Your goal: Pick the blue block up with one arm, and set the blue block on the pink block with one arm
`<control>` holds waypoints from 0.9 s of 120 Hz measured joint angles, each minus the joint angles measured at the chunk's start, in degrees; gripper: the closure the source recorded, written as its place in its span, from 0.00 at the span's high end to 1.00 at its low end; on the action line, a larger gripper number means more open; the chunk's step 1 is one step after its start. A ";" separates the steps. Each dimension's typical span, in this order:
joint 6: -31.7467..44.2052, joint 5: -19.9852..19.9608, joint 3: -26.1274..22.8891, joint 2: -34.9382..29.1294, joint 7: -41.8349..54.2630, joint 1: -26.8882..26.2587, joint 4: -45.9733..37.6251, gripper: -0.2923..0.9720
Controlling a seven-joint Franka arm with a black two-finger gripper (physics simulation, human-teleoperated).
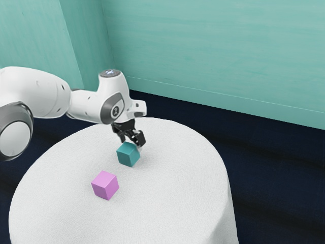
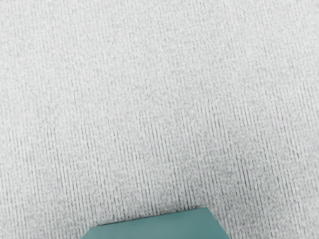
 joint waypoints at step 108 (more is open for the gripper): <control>4.92 -4.89 -0.07 0.49 0.77 0.83 -4.71 0.57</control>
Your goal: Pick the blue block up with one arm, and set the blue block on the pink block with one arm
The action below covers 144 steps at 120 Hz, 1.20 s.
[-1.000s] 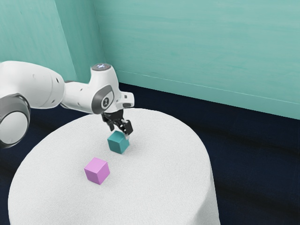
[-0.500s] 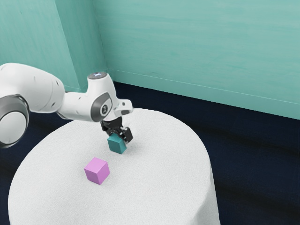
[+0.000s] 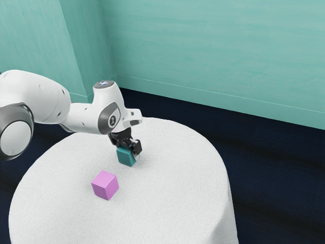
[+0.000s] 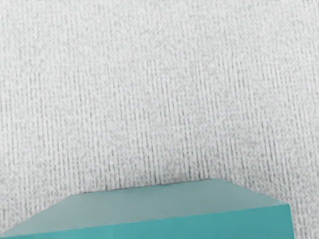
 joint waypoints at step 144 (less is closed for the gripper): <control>-4.92 1.34 0.12 -29.42 -4.82 -2.90 -26.29 0.47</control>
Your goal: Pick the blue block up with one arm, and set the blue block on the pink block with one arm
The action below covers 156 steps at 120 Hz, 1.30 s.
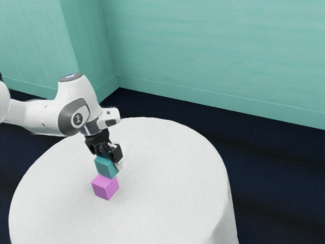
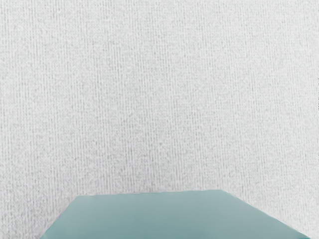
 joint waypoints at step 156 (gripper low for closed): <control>-0.44 2.51 2.69 -1.34 -1.48 -0.44 -3.16 0.52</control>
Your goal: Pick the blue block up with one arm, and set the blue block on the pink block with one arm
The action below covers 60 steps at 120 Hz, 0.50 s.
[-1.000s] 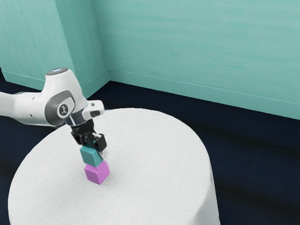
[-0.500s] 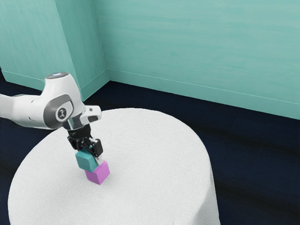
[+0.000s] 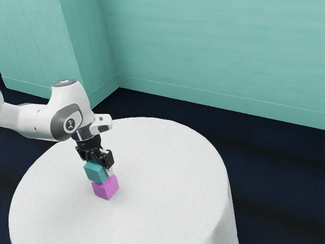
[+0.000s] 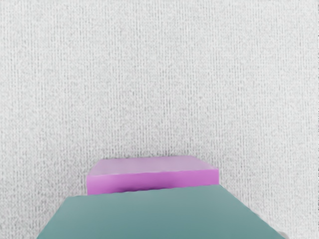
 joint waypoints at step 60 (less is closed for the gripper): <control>0.49 -1.36 -0.05 -0.07 2.59 -0.24 0.03 0.72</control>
